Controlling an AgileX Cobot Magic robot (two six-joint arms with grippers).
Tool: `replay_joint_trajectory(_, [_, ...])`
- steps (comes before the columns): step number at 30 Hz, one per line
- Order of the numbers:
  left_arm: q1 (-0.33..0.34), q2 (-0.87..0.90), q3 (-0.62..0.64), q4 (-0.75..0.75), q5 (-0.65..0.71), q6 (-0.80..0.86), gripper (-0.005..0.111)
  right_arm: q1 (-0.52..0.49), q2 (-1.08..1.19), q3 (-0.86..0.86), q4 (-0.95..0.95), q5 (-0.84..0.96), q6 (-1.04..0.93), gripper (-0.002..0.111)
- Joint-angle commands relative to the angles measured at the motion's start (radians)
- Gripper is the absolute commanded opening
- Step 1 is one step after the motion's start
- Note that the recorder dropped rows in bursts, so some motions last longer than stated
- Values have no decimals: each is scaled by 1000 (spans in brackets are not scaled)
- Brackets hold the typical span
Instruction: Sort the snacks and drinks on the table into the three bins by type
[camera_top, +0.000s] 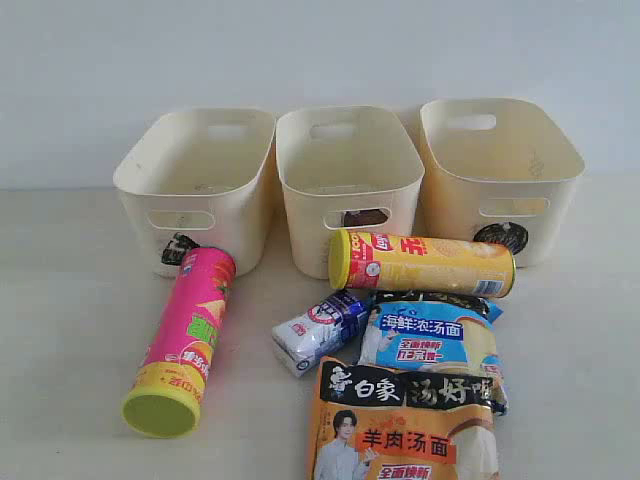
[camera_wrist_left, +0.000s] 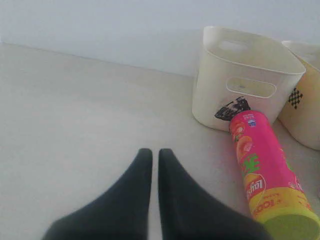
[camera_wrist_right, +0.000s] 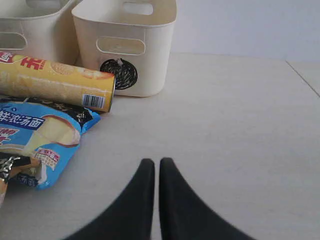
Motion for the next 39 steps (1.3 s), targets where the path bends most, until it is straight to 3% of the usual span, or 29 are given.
replay_joint_trajectory(1, [-4,-4,4,6,-9,-8,4,-4,-5,5,-5,-12,-4,1])
replay_joint_trajectory(5, [-4,-4,4,6,-9,-8,4,-4,-5,5,-5,-151,-11,1])
replay_joint_trajectory(10, [-4,-4,4,6,-9,-8,4,-4,-5,5,-5,-529,-11,1])
replay_joint_trajectory(17, [-4,-4,4,6,-9,-8,4,-4,-5,5,15,-767,-10,1])
replay_joint_trajectory(19, [-4,-4,4,6,-9,-8,4,-4,-5,5,70,-866,76,1])
replay_joint_trajectory(24, [-4,-4,4,6,-9,-8,4,-4,8,-30,85,-824,109,1])
replay_joint_trajectory(28, [-4,-4,4,6,-9,-8,4,-4,138,-209,85,-749,151,1])
replay_joint_trajectory(31, [-4,-4,4,6,-9,-8,4,-4,277,-387,86,-702,366,1])
replay_joint_trajectory(33, [-4,-4,4,6,-9,-8,4,-4,339,-476,87,-774,478,1])
replay_joint_trajectory(37, [-4,-4,4,6,-9,-8,4,-4,430,-574,91,-822,424,1])
replay_joint_trajectory(39, [-4,-4,4,6,-9,-8,4,-4,486,-621,80,-713,417,1])
